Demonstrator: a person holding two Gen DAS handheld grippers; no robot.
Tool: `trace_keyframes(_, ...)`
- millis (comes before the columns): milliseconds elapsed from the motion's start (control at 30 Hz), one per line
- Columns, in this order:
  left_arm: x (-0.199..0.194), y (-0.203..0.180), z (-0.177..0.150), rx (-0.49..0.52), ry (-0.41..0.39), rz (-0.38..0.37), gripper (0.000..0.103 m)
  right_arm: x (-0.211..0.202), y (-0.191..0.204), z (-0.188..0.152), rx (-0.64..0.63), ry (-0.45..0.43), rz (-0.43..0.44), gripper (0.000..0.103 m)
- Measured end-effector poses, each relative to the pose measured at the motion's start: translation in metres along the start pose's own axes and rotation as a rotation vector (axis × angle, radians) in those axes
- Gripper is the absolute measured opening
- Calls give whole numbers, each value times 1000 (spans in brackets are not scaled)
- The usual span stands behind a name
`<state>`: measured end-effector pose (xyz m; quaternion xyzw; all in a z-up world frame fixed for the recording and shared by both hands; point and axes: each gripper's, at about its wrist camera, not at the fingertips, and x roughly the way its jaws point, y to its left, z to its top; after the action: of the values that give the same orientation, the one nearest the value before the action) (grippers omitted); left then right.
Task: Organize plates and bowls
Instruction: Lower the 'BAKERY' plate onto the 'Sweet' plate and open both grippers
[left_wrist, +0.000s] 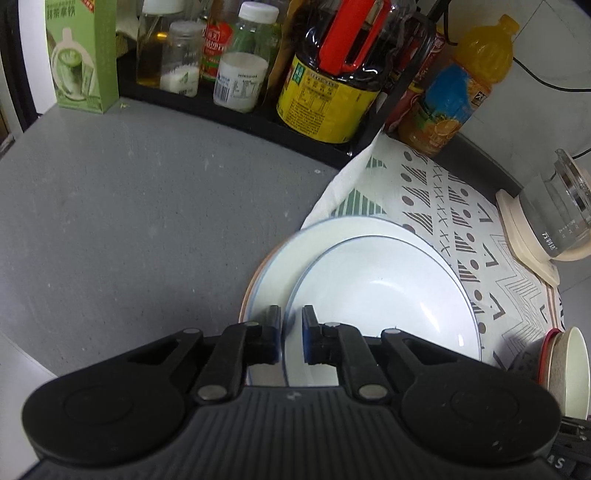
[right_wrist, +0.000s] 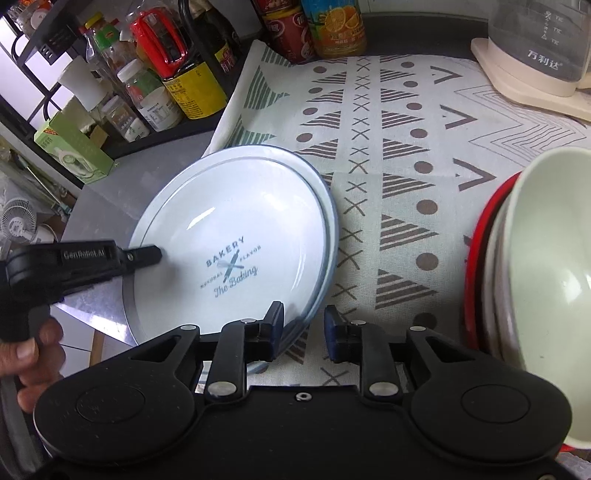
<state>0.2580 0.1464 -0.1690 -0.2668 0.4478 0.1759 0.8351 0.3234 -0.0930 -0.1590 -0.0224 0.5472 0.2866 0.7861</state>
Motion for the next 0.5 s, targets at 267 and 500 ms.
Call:
trace_keyframes(267,-9,-5,1,16,15,23,12,-19,-6,-4,37,-45,13,25)
trace_keyframes(500,-29,-22,2,66,22,-17,28,-45,-13,-11,85,-117,24,39)
